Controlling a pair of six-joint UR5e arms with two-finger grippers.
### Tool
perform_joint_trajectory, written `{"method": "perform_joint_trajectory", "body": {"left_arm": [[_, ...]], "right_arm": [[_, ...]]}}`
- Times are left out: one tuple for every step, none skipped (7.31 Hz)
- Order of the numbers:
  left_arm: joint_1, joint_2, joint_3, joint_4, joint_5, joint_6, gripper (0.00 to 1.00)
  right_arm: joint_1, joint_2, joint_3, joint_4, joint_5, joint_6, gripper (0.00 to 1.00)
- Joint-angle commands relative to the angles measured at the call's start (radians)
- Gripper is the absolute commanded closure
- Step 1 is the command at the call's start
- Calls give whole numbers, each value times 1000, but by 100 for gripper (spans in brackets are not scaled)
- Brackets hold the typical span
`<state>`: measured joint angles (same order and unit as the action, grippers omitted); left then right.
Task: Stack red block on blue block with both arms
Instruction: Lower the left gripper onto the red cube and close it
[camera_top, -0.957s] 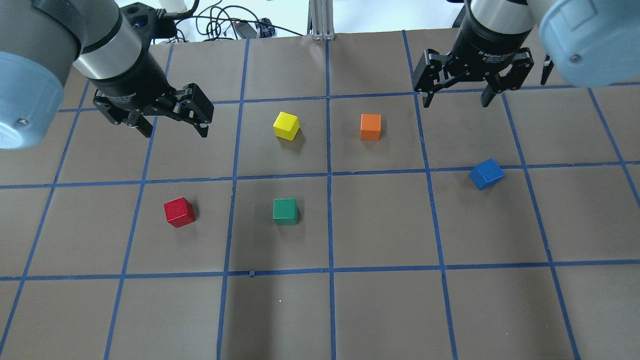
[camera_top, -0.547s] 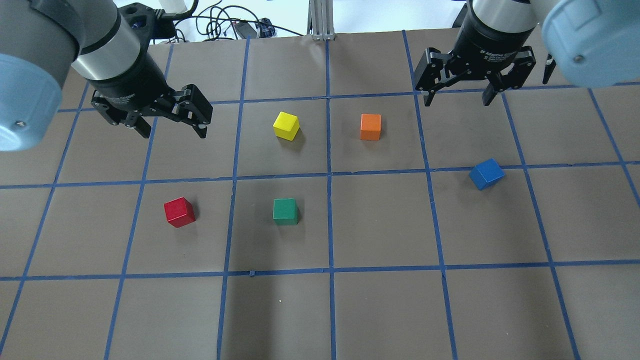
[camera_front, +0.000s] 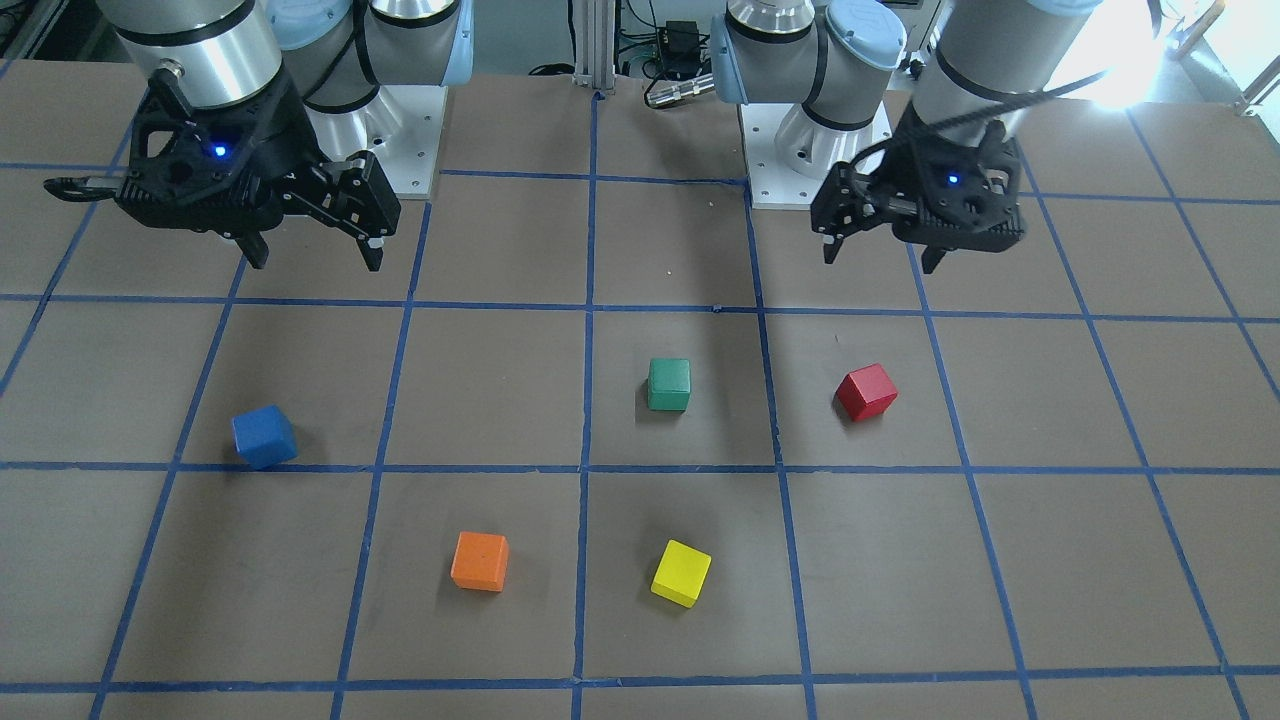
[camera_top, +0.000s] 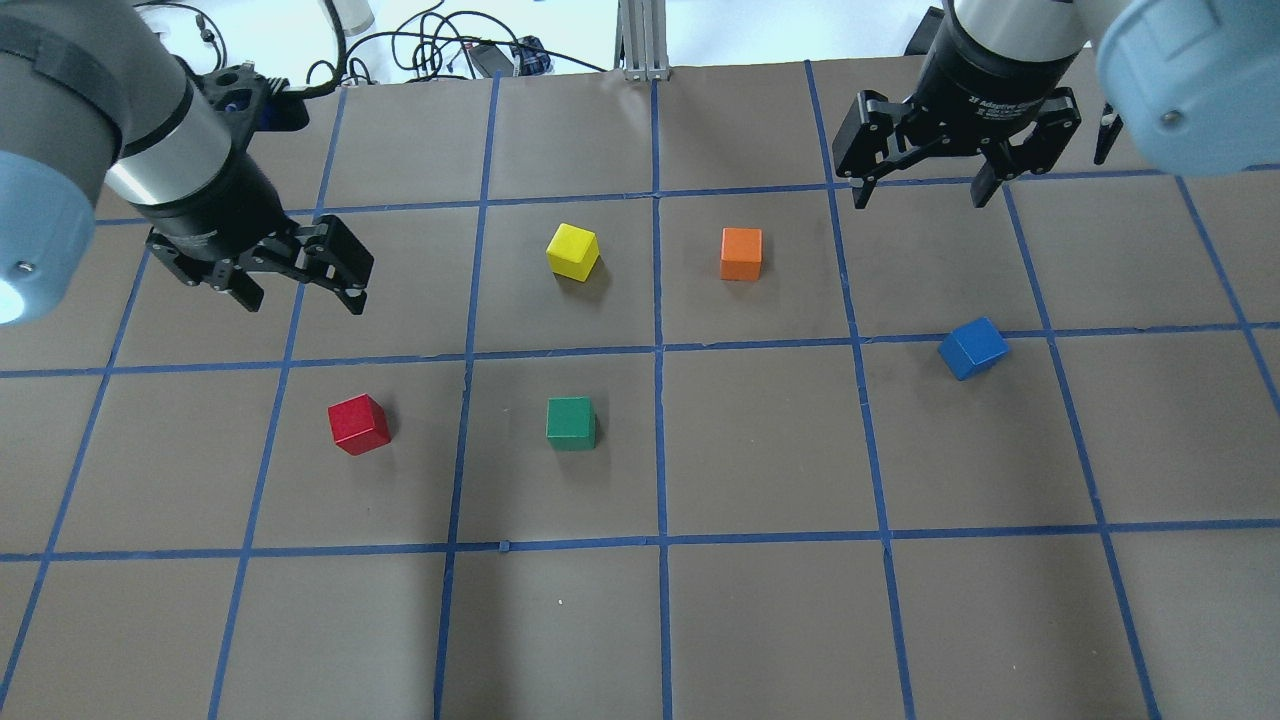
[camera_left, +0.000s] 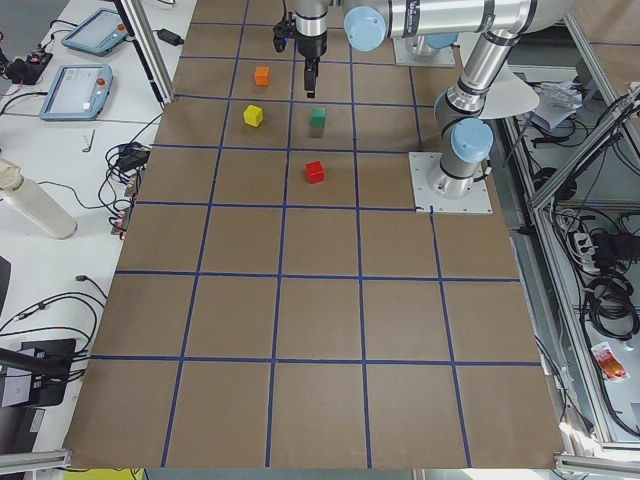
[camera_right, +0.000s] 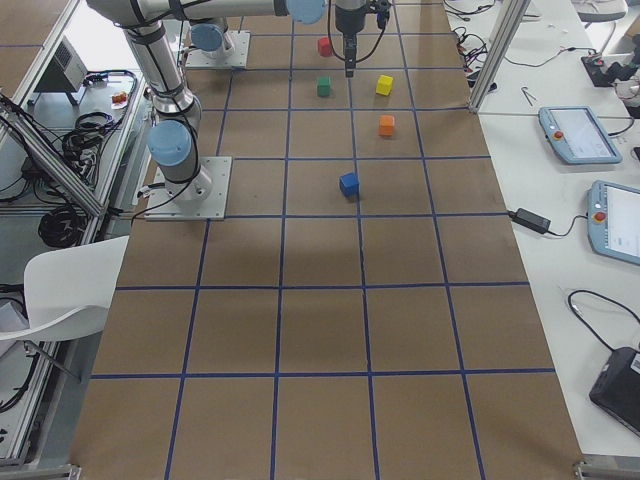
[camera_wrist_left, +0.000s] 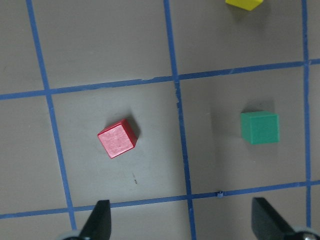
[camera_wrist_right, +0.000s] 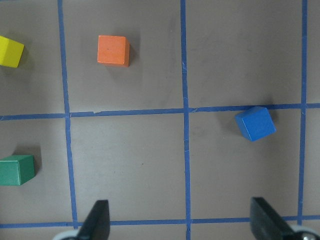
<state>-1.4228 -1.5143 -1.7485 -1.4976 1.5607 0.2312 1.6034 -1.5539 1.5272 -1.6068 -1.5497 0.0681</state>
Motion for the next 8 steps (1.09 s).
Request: {"method": "perform_joint_trajectory", "body": {"left_arm": [[81,-26,-183,208,5,91,0],[84,-47,-301,370,5,80,0],[93,-97,-365,499,4,79,0],[94,-140,-367,519,1,85,0],[96,-180,-370,580,4,80,0],[94,-200,-376,599,8,68,0],[94,-208,-396,600,10,10,0],[94,-213,-408,602,10,-6,0]], "right_arm": [[-36,-2,-4,5,3,-2,0],[-33,-2,-4,5,3,-2,0],[-33,-2,-4,5,3,-2,0],[-33,-2,-4,5,3,-2,0],[-33,-2,-2,7,3,-2,0],[-33,-2,-2,7,3,-2,0],[-31,-3,-4,7,3,-2,0],[-31,-3,-2,7,3,-2,0]]}}
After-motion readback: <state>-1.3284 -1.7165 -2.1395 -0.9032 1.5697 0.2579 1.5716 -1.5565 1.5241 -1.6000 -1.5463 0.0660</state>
